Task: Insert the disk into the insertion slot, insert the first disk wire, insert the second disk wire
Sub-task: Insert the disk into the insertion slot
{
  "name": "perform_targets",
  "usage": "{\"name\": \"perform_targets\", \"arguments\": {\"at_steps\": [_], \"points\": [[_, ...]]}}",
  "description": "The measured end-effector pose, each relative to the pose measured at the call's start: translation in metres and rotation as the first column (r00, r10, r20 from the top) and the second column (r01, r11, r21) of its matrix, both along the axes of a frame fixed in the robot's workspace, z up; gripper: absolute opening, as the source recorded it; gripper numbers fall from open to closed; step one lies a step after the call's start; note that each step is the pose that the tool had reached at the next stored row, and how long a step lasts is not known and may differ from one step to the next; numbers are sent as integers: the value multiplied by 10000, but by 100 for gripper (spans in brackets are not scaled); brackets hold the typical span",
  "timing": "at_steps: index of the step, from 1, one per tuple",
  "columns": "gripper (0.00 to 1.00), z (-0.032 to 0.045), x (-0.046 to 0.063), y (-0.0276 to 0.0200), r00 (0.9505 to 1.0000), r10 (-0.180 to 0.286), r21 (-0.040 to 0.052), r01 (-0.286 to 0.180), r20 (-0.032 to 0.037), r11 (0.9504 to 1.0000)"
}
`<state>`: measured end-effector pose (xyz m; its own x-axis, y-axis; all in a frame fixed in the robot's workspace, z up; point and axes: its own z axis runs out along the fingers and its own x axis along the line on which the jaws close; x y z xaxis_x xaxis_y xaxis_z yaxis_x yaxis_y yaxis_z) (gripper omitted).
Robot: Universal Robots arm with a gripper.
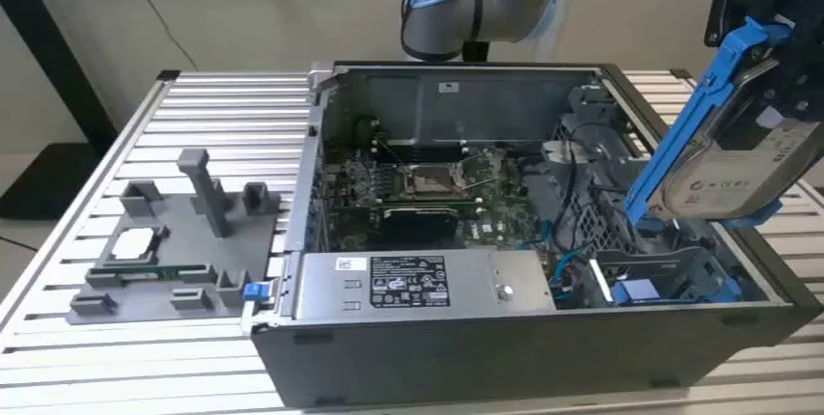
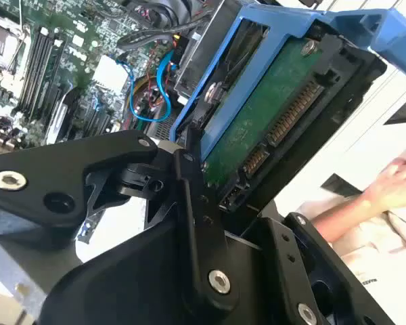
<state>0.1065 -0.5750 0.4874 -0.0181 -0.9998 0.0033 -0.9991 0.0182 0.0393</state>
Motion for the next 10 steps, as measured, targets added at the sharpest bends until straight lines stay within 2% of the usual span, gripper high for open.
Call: {"name": "perform_targets", "arguments": {"at_steps": [10], "points": [[0,-1,0,0,10000,0,-1,0,0,10000]]}}
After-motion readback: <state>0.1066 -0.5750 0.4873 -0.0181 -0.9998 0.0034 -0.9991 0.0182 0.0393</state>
